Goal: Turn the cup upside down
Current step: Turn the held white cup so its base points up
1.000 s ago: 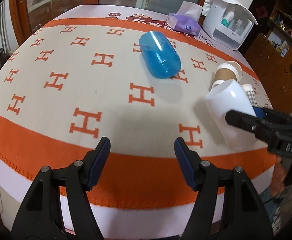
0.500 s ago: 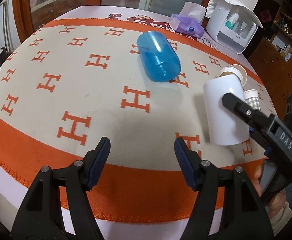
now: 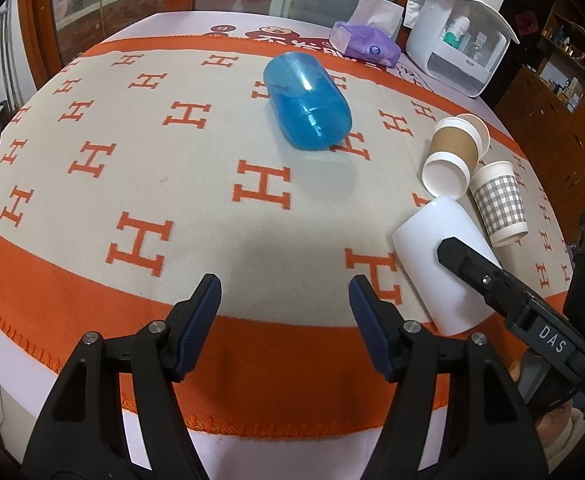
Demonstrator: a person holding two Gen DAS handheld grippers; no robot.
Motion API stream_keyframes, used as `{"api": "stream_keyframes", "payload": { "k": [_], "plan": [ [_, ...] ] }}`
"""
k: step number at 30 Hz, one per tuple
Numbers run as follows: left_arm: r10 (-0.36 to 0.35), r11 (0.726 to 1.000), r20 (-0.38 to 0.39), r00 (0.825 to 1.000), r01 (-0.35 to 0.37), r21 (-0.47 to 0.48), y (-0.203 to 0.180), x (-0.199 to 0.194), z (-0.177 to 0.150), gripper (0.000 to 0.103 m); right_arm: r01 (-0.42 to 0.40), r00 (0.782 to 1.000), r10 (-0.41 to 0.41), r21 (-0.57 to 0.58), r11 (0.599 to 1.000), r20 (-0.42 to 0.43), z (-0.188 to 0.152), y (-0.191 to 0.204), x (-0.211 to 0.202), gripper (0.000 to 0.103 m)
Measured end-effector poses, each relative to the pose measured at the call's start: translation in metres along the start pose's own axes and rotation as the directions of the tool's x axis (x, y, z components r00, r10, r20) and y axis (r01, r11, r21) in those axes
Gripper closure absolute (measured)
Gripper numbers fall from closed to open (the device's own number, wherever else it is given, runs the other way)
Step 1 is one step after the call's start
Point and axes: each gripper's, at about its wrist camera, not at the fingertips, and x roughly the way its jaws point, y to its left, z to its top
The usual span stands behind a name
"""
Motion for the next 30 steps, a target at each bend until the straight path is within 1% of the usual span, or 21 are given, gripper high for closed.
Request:
{"api": "stream_keyframes", "payload": {
  "k": [2, 4, 7, 9, 10, 13, 15, 16, 18, 19, 20, 22, 23, 24, 26, 27, 28, 30],
  "plan": [
    [-0.001, 1.0, 0.002, 1.0, 0.001, 0.001, 0.0, -0.001, 0.0, 0.039, 0.036, 0.999, -0.036, 0.006, 0.999, -0.041, 0.002, 0.004, -0.002, 0.041],
    [-0.002, 1.0, 0.005, 1.0, 0.002, 0.002, -0.001, -0.002, 0.0, 0.039, 0.062, 0.993, -0.062, -0.006, 0.998, -0.102, 0.006, 0.01, -0.002, 0.041],
    [-0.004, 1.0, 0.007, 1.0, 0.004, 0.005, -0.001, -0.004, 0.001, 0.039, 0.084, 0.972, -0.087, -0.021, 0.996, -0.219, 0.015, 0.016, 0.003, 0.032],
    [-0.005, 1.0, 0.009, 1.0, 0.005, 0.007, 0.0, -0.006, 0.001, 0.039, 0.083, 0.95, -0.091, -0.04, 0.996, -0.3, 0.022, 0.021, 0.009, 0.026],
    [-0.005, 1.0, 0.01, 1.0, 0.005, 0.007, 0.0, -0.007, 0.001, 0.039, 0.085, 0.931, -0.099, -0.056, 0.995, -0.35, 0.028, 0.024, 0.013, 0.025],
    [-0.005, 1.0, 0.011, 1.0, 0.005, 0.002, 0.003, -0.008, 0.001, 0.039, 0.083, 0.887, -0.113, -0.086, 0.993, -0.448, 0.042, 0.031, 0.023, 0.025],
    [-0.006, 1.0, 0.01, 1.0, 0.006, -0.006, 0.006, -0.008, 0.002, 0.039, 0.076, 0.865, -0.114, -0.098, 0.992, -0.488, 0.051, 0.034, 0.03, 0.025],
    [-0.006, 1.0, 0.008, 1.0, 0.006, -0.008, 0.007, -0.008, 0.001, 0.039, 0.072, 0.851, -0.119, -0.11, 0.991, -0.511, 0.055, 0.034, 0.035, 0.025],
    [-0.007, 1.0, 0.002, 1.0, 0.007, -0.012, 0.009, -0.007, 0.001, 0.039, 0.08, 0.825, -0.144, -0.139, 0.987, -0.547, 0.062, 0.034, 0.045, 0.025],
    [-0.008, 1.0, -0.001, 1.0, 0.008, -0.013, 0.01, -0.006, 0.001, 0.039, 0.089, 0.805, -0.164, -0.158, 0.983, -0.569, 0.065, 0.034, 0.053, 0.025],
    [-0.009, 1.0, -0.001, 1.0, 0.009, -0.015, 0.011, -0.007, 0.001, 0.039, 0.093, 0.791, -0.174, -0.167, 0.982, -0.586, 0.066, 0.032, 0.058, 0.025],
    [-0.008, 1.0, 0.0, 1.0, 0.008, -0.017, 0.013, -0.007, 0.001, 0.039, 0.095, 0.764, -0.178, -0.165, 0.982, -0.62, 0.067, 0.026, 0.066, 0.03],
    [-0.008, 1.0, 0.001, 1.0, 0.008, -0.018, 0.014, -0.007, 0.001, 0.039, 0.088, 0.76, -0.169, -0.158, 0.984, -0.628, 0.068, 0.025, 0.068, 0.034],
    [-0.008, 1.0, 0.001, 1.0, 0.008, -0.022, 0.015, -0.006, 0.001, 0.039, 0.083, 0.758, -0.165, -0.158, 0.984, -0.631, 0.068, 0.025, 0.069, 0.041],
    [-0.007, 1.0, -0.003, 1.0, 0.007, -0.028, 0.017, -0.005, 0.002, 0.039, 0.082, 0.759, -0.174, -0.174, 0.981, -0.627, 0.07, 0.027, 0.069, 0.043],
    [-0.007, 0.999, -0.004, 1.0, 0.007, -0.031, 0.018, -0.005, 0.002, 0.039, 0.089, 0.768, -0.183, -0.181, 0.98, -0.613, 0.071, 0.029, 0.068, 0.043],
    [-0.008, 0.999, -0.005, 1.0, 0.008, -0.034, 0.019, -0.004, 0.003, 0.039, 0.086, 0.785, -0.178, -0.181, 0.98, -0.594, 0.073, 0.031, 0.065, 0.043],
    [-0.009, 0.999, -0.001, 1.0, 0.009, -0.039, 0.02, -0.004, 0.004, 0.039, 0.071, 0.811, -0.149, -0.157, 0.985, -0.566, 0.078, 0.032, 0.058, 0.043]
  ]
}}
